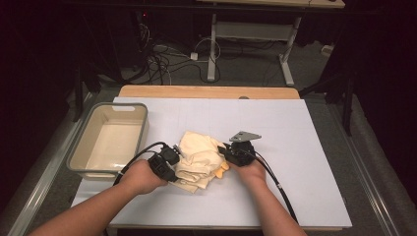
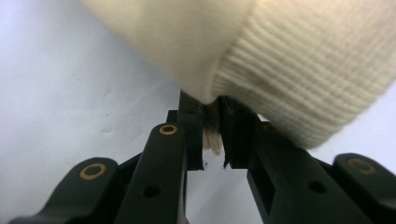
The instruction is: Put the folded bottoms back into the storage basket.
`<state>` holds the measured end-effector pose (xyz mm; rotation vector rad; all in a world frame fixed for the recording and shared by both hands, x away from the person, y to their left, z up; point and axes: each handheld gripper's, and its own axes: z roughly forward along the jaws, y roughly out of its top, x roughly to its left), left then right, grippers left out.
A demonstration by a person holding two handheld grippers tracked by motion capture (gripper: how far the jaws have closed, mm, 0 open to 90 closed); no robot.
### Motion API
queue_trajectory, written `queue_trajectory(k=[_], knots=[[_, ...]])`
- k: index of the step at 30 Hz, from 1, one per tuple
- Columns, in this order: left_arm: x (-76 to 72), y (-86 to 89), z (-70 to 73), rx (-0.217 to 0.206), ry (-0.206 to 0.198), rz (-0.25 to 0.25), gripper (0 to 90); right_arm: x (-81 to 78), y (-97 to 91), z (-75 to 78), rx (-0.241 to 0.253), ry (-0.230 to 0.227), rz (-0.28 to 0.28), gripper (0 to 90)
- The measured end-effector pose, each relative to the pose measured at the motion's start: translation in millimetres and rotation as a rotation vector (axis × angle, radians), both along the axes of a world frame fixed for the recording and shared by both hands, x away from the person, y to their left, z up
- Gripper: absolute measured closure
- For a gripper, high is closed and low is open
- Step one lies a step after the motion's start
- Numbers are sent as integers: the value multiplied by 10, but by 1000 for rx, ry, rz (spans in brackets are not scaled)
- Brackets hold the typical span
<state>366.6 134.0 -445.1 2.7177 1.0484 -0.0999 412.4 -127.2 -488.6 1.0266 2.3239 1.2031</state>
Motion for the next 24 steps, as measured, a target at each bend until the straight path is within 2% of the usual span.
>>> queue_trajectory(k=[5, 13, 24], knots=[[35, -13, 74, 2, 8, -1, 788, -2, -11, 28, 2, -1, -8, 790], [72, -53, 196, 1, 8, 4, 787, -47, -35, 185, -6, -52, -6, 793], [141, -96, 323, 44, 10, -4, 786, -82, -72, 326, 12, -79, -8, 793]])
